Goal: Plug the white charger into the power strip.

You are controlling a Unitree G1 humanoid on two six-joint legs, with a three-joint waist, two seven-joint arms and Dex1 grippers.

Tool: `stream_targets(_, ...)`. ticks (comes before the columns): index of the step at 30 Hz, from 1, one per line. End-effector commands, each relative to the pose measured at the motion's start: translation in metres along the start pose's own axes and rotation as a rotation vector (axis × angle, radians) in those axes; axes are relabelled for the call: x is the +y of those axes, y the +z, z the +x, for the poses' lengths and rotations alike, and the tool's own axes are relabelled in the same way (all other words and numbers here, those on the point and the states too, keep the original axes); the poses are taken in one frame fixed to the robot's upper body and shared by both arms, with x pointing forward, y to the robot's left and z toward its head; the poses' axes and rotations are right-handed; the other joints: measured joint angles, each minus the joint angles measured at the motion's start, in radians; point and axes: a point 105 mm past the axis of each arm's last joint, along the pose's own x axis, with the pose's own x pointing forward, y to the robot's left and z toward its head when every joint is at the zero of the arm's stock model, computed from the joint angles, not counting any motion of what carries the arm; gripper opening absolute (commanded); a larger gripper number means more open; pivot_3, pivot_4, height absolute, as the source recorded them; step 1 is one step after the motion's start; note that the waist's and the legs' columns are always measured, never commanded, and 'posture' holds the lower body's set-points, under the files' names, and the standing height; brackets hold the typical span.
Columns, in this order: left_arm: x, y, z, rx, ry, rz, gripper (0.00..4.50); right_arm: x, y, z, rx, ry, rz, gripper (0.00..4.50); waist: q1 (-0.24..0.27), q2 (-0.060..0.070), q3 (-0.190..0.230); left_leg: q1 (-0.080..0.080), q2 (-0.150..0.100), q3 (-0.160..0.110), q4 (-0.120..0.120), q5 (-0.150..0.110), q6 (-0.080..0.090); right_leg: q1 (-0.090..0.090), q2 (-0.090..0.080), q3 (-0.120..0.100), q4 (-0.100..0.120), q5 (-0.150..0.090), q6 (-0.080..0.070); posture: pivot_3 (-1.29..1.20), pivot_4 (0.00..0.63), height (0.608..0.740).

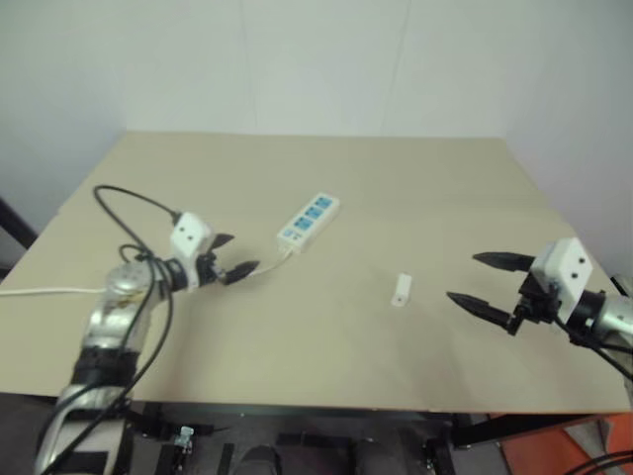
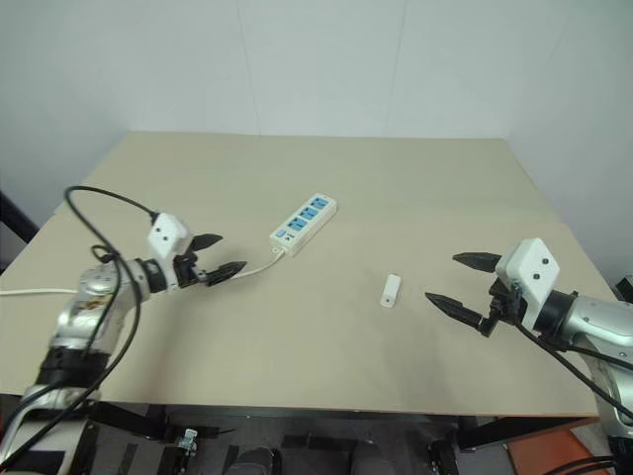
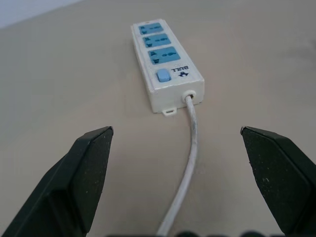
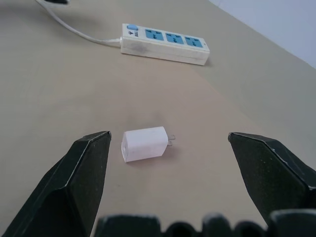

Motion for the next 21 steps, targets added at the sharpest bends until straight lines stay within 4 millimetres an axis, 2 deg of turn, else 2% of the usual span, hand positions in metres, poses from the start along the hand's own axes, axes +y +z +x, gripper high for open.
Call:
stream_targets(1,-0.003,-0.008,0.021,0.042,-0.009,0.016,4.5,-0.003,0.015,-0.006,-0.037,-0.038,-0.055,4.48,-0.002,0.0,0.0,0.0,0.0,0.0,0.0,0.0,0.0,0.0,0.0,0.0,0.0,0.0,0.0,0.0,0.15,0.74)
stream_targets(4,-0.007,-0.026,0.038,0.114,0.007,-0.003,4.5,-0.001,0.018,-0.008,-0.04,-0.048,-0.061,4.48,-0.008,0.0,0.0,0.0,0.0,0.0,0.0,0.0,0.0,0.0,0.0,0.0,0.001,0.0,0.0,0.0,0.15,0.74)
stream_targets(6,-0.008,-0.039,0.046,0.154,0.037,-0.038,4.1,0.001,0.018,-0.008,-0.042,-0.049,-0.062,4.5,-0.012,0.0,0.0,0.001,0.0,0.0,0.0,0.0,0.0,0.0,0.0,0.0,0.001,0.0,0.0,0.0,0.15,0.74)
stream_targets(10,-0.013,-0.057,0.051,0.195,0.062,-0.064,2.94,0.001,0.019,-0.007,-0.044,-0.056,-0.067,4.5,-0.009,-0.001,-0.003,0.002,-0.001,-0.001,0.0,0.0,0.0,0.002,0.0,0.0,0.002,-0.002,0.004,0.0,0.15,0.74)
stream_targets(19,-0.02,-0.056,0.045,0.142,0.031,-0.076,0.03,0.001,0.018,-0.005,-0.043,-0.055,-0.071,4.5,-0.013,0.0,-0.01,0.004,0.0,0.0,0.0,0.0,0.0,0.003,0.0,0.001,0.002,-0.004,0.007,0.0,0.15,0.74)
stream_targets(21,-0.025,-0.052,0.039,0.107,-0.004,-0.072,0.01,0.001,0.017,-0.005,-0.041,-0.053,-0.071,4.5,-0.013,0.0,-0.01,0.004,0.0,0.0,0.0,0.0,0.0,0.003,0.0,0.001,0.002,-0.004,0.007,0.0,0.15,0.74)
